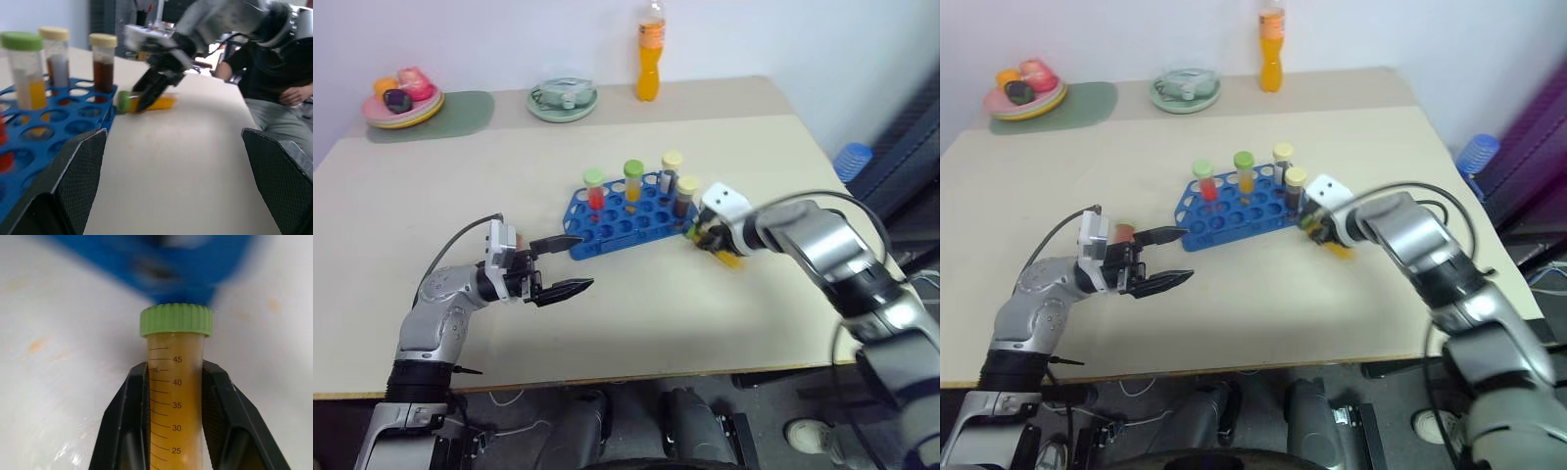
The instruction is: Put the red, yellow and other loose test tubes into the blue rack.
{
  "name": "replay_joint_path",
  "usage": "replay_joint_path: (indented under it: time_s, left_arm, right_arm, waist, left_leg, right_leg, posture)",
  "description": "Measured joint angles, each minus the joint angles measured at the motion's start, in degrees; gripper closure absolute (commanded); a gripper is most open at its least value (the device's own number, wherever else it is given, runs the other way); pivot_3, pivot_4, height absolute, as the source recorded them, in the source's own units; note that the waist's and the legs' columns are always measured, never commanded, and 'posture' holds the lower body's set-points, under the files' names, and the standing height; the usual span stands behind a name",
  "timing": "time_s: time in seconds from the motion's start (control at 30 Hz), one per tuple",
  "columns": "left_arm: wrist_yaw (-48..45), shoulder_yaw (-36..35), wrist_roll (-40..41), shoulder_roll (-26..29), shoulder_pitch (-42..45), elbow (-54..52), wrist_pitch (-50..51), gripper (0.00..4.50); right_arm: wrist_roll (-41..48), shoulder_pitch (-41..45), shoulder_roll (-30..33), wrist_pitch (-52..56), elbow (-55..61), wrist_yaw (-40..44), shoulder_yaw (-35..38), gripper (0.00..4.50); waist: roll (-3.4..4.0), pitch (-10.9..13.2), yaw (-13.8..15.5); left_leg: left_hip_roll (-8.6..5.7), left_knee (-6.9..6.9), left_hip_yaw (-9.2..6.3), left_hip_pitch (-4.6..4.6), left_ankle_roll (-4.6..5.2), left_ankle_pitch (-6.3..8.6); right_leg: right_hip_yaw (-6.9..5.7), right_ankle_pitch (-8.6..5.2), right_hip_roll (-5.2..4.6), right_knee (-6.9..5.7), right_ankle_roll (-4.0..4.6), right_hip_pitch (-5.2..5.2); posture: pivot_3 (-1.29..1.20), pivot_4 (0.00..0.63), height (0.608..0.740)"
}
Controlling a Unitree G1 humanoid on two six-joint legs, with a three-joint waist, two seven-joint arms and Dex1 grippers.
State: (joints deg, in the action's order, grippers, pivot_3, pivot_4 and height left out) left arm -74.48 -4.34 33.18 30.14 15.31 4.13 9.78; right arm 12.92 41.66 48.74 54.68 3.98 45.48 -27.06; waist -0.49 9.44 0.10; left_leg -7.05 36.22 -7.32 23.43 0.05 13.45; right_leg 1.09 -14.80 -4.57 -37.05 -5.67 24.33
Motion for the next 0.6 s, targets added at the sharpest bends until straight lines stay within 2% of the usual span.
replay_joint_path:
  time_s: [0.1,0.2,0.33,0.43,0.6]
  left_arm:
    - [-0.05,-0.70,0.01,0.44,-0.18,0.15,0.00,0.00]
    - [-0.20,-0.92,0.02,0.39,0.12,0.30,-0.01,0.00]
    - [-0.32,-0.91,0.01,0.08,1.14,0.79,-0.01,0.00]
    - [-0.41,-0.90,0.01,-0.06,1.56,1.75,-0.01,0.00]
    - [-0.61,-1.66,0.03,0.55,1.11,3.55,-0.01,0.00]
  right_arm:
    - [-0.66,-6.44,7.63,-4.90,7.50,6.30,-0.23,3.74]
    - [3.52,-12.15,7.57,-5.65,12.05,9.75,5.36,3.74]
    - [9.37,-15.17,-3.67,-12.62,13.65,9.18,12.89,3.74]
    - [11.09,-14.39,-16.55,-20.18,13.13,4.13,17.27,3.74]
    - [9.74,-11.39,-32.03,-32.49,5.76,-5.02,21.26,3.74]
  waist:
    - [-0.01,0.03,0.64]
    - [-0.05,0.05,0.52]
    - [-0.11,0.11,-0.43]
    - [-0.11,0.12,-0.85]
    - [-0.11,0.12,-0.73]
  left_leg:
    - [-0.02,-0.01,0.03,0.06,0.06,0.04]
    - [0.02,-0.05,0.02,0.06,0.05,0.04]
    - [0.09,-0.08,0.03,0.01,0.02,0.02]
    - [0.08,-0.08,0.02,0.01,-0.01,0.00]
    - [0.03,-0.09,0.02,0.00,-0.05,-0.03]
  right_leg:
    - [0.00,-0.01,-0.06,0.09,-0.01,0.01]
    - [0.03,-0.01,-0.04,0.08,0.00,0.01]
    - [0.05,0.00,0.03,0.00,0.02,0.03]
    - [0.07,0.01,0.05,-0.05,0.02,0.07]
    - [0.09,0.01,0.05,-0.07,0.03,0.09]
  posture:
    - [0.00,0.150,0.740]
    - [0.00,0.150,0.740]
    - [0.00,0.150,0.740]
    - [0.00,0.150,0.740]
    - [0.00,0.150,0.740]
